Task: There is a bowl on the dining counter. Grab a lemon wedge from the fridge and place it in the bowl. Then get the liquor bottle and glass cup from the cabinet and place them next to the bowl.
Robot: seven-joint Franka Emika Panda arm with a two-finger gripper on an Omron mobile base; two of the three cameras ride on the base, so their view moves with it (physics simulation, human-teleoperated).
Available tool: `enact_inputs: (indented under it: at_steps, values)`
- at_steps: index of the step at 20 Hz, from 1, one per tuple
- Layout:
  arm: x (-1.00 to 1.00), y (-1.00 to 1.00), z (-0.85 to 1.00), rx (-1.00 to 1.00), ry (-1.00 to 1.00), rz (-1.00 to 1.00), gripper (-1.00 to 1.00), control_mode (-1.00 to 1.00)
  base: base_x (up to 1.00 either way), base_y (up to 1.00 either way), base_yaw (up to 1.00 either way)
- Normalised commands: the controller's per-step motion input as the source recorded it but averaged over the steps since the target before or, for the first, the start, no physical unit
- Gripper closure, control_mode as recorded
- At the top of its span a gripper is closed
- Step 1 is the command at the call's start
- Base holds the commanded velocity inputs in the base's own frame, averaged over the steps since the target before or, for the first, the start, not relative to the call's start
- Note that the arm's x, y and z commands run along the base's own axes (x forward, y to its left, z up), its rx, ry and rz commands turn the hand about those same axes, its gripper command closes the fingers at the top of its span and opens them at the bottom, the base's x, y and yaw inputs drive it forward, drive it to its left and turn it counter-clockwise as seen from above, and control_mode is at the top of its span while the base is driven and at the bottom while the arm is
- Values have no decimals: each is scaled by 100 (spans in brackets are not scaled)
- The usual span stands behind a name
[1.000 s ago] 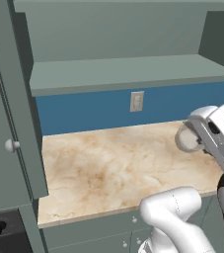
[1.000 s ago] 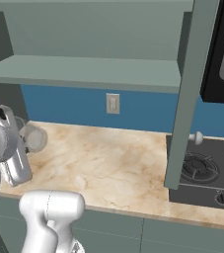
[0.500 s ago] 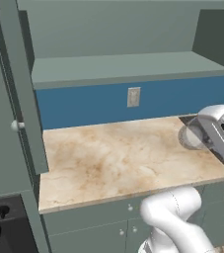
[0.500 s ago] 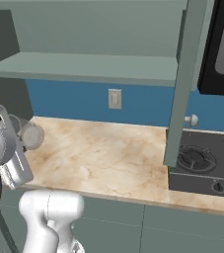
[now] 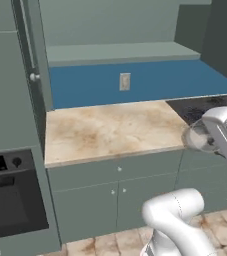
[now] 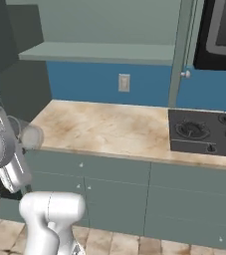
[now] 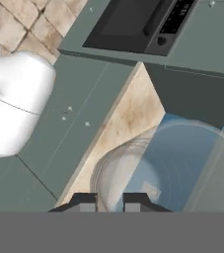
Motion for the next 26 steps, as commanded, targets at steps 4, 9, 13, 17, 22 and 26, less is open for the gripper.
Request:
enact_inputs:
  at_steps: [4,9,13,17,22,26]
  values:
    - [0,0,0,0,0,0,100,100,-81,69,-3]
    - [0,0,0,0,0,0,100,100,-58,98,-8]
    - [0,0,0,0,0,0,100,100,-49,100,-9]
    - [0,0,0,0,0,0,100,100,-68,100,-8]
    - [0,0,0,0,0,0,100,100,-71,100,-8]
    - [0,0,0,0,0,0,100,100,-93,100,-8]
